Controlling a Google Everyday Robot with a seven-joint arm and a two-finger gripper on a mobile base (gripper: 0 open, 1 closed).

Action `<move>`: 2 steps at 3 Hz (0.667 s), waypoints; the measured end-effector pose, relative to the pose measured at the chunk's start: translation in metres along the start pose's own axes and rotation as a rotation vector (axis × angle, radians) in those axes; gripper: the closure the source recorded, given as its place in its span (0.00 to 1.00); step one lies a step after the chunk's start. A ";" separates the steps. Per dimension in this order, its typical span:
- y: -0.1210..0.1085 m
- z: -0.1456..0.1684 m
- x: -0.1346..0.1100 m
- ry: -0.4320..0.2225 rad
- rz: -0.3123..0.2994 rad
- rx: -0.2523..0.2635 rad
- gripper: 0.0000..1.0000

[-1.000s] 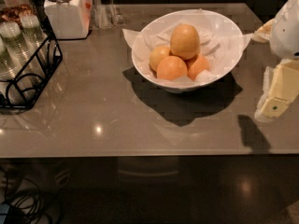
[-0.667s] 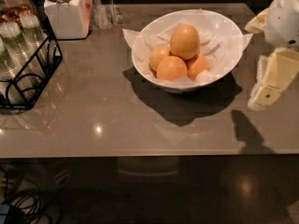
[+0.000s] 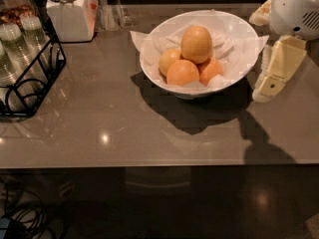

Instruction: Pick orange from white bowl

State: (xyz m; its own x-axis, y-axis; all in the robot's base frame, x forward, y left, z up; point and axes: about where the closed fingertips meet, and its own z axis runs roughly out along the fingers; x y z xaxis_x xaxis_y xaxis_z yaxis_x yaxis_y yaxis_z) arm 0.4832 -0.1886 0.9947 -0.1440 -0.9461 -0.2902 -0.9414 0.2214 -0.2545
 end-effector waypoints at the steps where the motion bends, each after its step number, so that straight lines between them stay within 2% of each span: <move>1: -0.020 0.008 -0.014 -0.053 -0.039 -0.001 0.00; 2: -0.050 0.024 -0.044 -0.093 -0.140 -0.029 0.00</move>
Offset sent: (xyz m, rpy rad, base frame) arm 0.1088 0.0742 0.0091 0.0592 -0.0192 0.3244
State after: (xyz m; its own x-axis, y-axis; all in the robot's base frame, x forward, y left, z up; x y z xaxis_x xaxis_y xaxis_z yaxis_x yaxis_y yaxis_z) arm 0.5444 -0.1521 0.9979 0.0165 -0.9409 -0.3383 -0.9590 0.0809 -0.2717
